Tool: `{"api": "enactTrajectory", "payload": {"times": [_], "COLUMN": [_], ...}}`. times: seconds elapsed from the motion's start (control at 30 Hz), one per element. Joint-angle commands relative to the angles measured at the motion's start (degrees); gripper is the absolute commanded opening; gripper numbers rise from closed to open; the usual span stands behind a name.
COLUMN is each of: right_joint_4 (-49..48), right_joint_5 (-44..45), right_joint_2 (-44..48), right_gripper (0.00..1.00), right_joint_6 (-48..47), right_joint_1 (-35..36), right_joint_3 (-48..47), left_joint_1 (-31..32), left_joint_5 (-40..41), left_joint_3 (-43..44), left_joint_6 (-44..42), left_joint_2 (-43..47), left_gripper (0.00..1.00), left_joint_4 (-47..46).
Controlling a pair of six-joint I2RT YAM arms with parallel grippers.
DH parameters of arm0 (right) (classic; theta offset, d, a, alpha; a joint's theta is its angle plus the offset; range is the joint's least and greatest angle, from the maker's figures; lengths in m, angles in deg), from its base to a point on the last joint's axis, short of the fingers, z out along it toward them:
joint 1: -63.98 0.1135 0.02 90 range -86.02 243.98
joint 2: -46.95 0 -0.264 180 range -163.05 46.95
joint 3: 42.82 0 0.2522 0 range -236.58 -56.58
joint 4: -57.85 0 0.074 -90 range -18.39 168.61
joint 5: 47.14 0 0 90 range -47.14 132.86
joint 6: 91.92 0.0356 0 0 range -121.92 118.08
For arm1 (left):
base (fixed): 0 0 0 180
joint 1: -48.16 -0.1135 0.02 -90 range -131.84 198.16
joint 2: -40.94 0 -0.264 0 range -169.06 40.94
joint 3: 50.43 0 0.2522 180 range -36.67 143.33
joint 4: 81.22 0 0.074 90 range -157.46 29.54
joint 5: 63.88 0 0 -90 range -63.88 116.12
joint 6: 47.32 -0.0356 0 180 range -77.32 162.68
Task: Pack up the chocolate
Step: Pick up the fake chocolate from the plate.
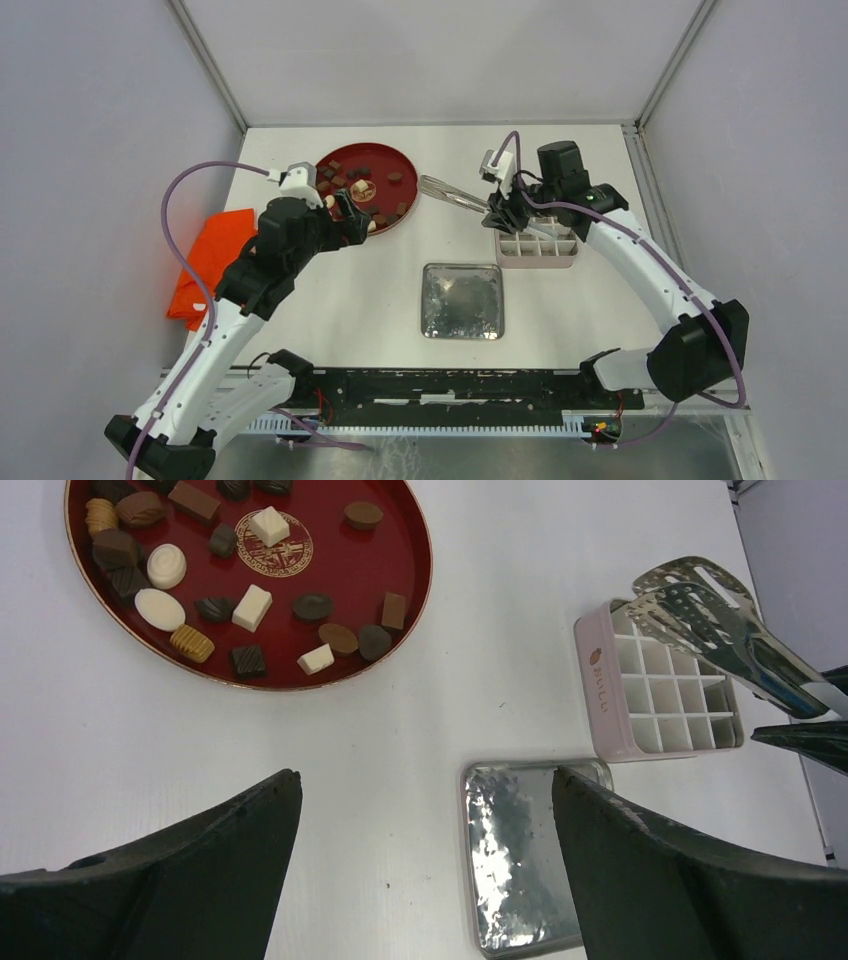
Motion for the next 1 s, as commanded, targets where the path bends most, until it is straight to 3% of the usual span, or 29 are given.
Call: {"api": "enactTrajectory", "payload": {"times": [0.0, 0.37, 0.63, 0.97], "right_joint_4": [-1.9, -1.9, -1.0, 0.3], "right_joint_5": [2.7, 5.3, 9.6, 14.5], "right_joint_2": [-3.3, -12.7, -19.1, -27.3], "right_gripper": [0.37, 0.37, 0.37, 0.37], "right_joint_6": [0.1, -0.6, -2.2, -3.8], "right_joint_1": [3.7, 10.0, 14.0, 19.0], "right_joint_3": [-6.4, -13.7, -19.6, -25.1], "left_joint_1": [-0.2, -0.3, -0.2, -0.2], "left_joint_5": [2.0, 10.1, 8.5, 13.0], "left_joint_3": [3.1, 6.2, 11.3, 3.3], "left_joint_6": [-2.1, -8.1, -11.8, -17.0], "left_joint_2": [-0.5, -4.3, -5.8, -1.0], "left_gripper": [1.00, 1.00, 1.00, 1.00], "left_joint_4": [-0.3, -1.6, -0.9, -3.6]}}
